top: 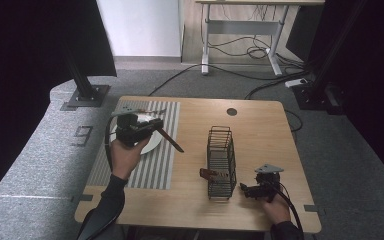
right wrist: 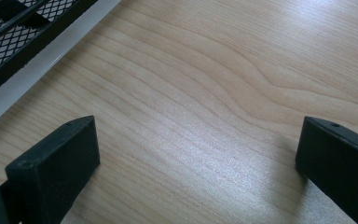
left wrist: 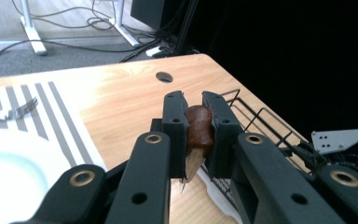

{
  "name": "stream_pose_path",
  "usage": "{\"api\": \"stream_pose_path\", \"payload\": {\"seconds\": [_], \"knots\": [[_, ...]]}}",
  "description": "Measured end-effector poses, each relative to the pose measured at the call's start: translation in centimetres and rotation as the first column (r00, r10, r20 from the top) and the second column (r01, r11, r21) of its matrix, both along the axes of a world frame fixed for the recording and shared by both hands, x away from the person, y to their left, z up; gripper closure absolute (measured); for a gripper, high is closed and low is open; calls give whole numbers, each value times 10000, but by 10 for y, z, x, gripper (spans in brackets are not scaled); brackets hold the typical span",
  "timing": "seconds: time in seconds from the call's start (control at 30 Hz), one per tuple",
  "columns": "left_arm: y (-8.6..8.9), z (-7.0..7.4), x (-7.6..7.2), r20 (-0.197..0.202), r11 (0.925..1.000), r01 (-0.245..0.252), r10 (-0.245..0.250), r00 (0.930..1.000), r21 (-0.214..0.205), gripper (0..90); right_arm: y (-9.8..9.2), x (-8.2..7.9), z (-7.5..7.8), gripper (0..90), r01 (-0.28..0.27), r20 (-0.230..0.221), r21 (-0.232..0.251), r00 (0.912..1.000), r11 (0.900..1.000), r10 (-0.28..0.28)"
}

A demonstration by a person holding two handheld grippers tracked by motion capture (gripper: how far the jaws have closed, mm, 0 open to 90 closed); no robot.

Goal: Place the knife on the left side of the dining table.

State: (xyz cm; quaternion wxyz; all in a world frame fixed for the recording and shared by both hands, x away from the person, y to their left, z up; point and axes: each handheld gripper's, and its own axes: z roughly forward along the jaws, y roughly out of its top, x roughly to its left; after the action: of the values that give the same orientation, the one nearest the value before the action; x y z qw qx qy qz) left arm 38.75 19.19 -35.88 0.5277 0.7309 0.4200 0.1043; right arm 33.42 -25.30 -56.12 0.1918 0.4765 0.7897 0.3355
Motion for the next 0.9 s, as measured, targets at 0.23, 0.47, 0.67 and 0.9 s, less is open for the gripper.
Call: {"api": "stream_pose_path", "payload": {"seconds": [0.23,0.47,0.67,0.9], "knots": [[5,-16,-10,-192,9995,-263,267,9995,199,798,0,0,0,0,23,-1,14,10000,10000,-23],[16,-27,-18,-465,9990,-448,448,9979,-10,797,0,0,0,0,24,19,15,10000,10000,-24],[32,-36,-29,-646,9957,-916,921,9937,105,797,0,0,0,0,4,33,-5,10000,10000,-4],[51,-46,-36,-892,9905,-1372,1379,9864,131,797,0,0,0,0,2,34,-12,10000,10000,-2]]}}
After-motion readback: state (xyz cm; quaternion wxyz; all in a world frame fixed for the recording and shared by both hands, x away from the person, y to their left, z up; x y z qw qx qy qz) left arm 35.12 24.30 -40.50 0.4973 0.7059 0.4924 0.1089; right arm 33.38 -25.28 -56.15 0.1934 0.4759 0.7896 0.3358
